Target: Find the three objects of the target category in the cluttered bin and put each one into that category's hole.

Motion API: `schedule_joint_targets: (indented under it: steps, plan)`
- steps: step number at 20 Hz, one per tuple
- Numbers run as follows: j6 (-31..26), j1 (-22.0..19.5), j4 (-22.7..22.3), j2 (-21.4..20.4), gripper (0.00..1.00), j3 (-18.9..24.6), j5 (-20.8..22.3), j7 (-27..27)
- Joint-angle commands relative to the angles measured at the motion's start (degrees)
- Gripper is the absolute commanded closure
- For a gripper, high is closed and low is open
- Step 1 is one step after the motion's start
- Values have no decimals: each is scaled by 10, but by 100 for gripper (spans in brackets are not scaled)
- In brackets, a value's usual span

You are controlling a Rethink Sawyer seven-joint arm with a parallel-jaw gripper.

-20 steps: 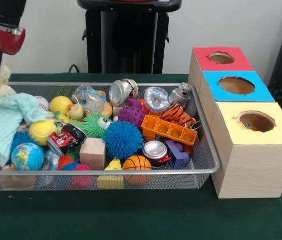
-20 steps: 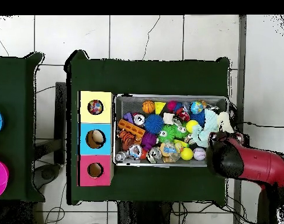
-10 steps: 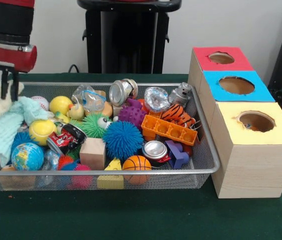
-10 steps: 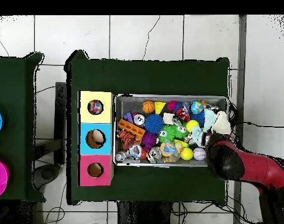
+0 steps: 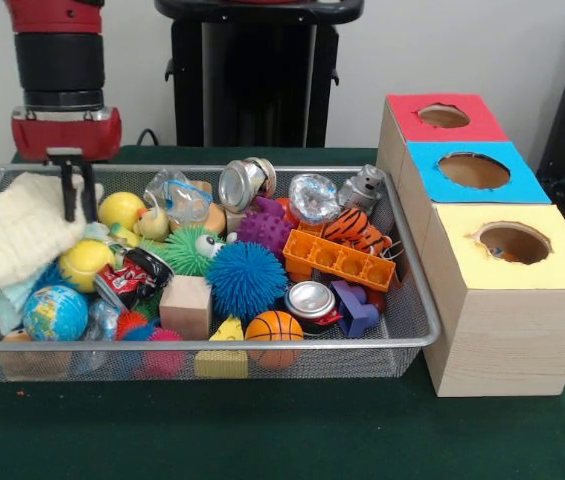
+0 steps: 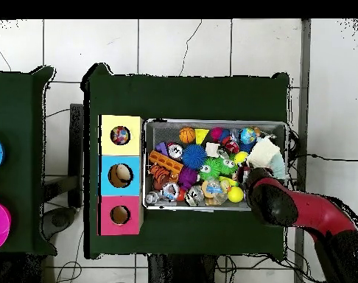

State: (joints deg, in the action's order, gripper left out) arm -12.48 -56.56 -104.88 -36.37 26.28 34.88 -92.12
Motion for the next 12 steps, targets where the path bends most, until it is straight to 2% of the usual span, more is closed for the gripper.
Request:
schedule_joint_targets:
  steps: [1, 6, 12]
  plan:
    - [-29, -14, -61, 45, 100, 121, -33, -2]
    - [-56, -25, -85, 66, 100, 155, -74, -18]
    - [-69, -6, -89, 78, 100, 173, -113, -33]
